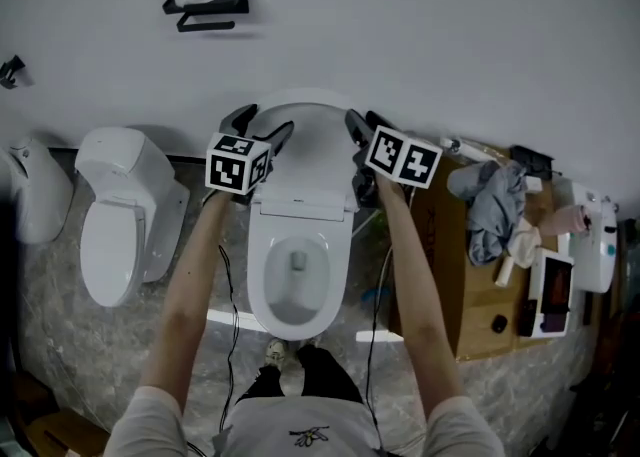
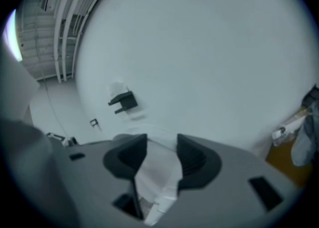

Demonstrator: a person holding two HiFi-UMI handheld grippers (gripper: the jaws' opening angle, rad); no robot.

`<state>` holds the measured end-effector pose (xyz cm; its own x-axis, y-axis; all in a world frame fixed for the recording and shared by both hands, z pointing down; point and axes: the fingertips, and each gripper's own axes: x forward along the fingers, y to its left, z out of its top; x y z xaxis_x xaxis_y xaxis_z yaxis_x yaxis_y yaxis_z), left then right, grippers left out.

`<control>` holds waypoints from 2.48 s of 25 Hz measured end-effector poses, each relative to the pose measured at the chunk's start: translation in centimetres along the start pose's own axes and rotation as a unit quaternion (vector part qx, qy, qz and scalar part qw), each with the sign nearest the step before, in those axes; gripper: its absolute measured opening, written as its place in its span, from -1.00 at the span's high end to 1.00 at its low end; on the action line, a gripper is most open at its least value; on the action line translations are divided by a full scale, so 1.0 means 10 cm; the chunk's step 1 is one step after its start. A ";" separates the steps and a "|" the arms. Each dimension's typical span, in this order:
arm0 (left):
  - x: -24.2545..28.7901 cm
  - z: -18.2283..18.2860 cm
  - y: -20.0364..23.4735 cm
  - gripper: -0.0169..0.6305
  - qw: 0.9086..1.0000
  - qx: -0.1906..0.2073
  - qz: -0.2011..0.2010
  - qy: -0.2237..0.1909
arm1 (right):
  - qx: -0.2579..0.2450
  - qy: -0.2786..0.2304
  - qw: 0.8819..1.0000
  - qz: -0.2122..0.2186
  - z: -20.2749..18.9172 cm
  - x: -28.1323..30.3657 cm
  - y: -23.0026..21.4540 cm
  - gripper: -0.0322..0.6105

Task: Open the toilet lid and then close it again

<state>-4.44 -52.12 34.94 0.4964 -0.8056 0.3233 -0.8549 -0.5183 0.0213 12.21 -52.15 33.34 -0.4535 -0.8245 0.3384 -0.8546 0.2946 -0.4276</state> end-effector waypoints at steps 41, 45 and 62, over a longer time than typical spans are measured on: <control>-2.28 0.58 -0.68 -0.11 0.983 -0.046 0.059 -0.165 | -0.232 -0.179 0.953 -0.077 -0.17 -2.14 1.44 0.66; -2.91 0.49 -0.92 0.85 0.972 0.016 0.134 -0.195 | -0.201 -0.230 0.949 -0.079 -0.26 -2.78 1.72 0.77; -3.69 -0.06 -1.46 0.87 0.978 0.004 0.109 -0.180 | -0.196 -0.163 0.963 -0.083 -1.54 -3.45 2.04 0.80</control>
<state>-10.40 -14.62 23.26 0.3247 -0.9452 -0.0336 -0.9458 -0.3242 -0.0186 6.53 -10.25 25.86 -0.2531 -0.9651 0.0671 -0.9675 0.2524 -0.0186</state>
